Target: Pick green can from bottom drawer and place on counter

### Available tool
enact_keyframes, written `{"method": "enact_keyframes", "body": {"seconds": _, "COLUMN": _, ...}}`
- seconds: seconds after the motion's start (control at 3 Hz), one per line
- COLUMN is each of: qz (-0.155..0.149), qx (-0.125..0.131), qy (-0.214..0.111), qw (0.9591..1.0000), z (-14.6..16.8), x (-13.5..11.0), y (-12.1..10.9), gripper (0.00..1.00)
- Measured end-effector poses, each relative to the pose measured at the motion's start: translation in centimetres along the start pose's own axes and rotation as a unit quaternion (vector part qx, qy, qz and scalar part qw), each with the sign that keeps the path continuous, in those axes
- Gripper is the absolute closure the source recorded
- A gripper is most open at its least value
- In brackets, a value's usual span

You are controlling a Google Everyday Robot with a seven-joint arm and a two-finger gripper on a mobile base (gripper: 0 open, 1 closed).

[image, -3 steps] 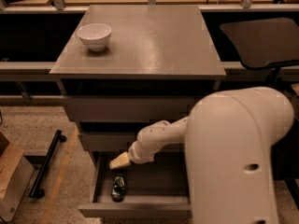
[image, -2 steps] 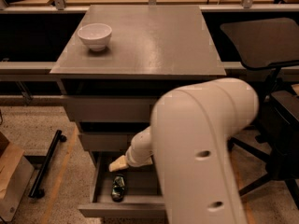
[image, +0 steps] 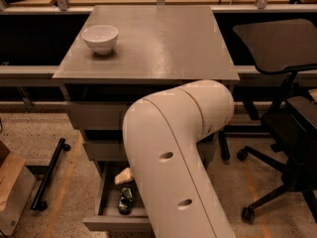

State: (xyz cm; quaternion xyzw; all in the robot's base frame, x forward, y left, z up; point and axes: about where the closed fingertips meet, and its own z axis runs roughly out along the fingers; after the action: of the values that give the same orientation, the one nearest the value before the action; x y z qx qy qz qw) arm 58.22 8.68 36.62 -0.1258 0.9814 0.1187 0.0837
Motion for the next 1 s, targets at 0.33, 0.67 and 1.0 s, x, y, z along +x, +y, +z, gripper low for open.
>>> {"method": "enact_keyframes", "body": {"seconds": 0.33, "qz": 0.006, "qx": -0.029, "qy": 0.003, "qw": 0.9996, "z": 1.7, "x": 0.5, "y": 0.1, "gripper": 0.0}}
{"method": "enact_keyframes", "body": {"seconds": 0.67, "qz": 0.013, "qx": -0.076, "qy": -0.005, "qw": 0.997, "z": 3.3, "x": 0.6, "y": 0.3, "gripper": 0.0}}
{"method": "enact_keyframes", "body": {"seconds": 1.0, "qz": 0.018, "qx": -0.095, "qy": -0.003, "qw": 0.9953, "z": 5.0, "x": 0.8, "y": 0.2, "gripper": 0.0}}
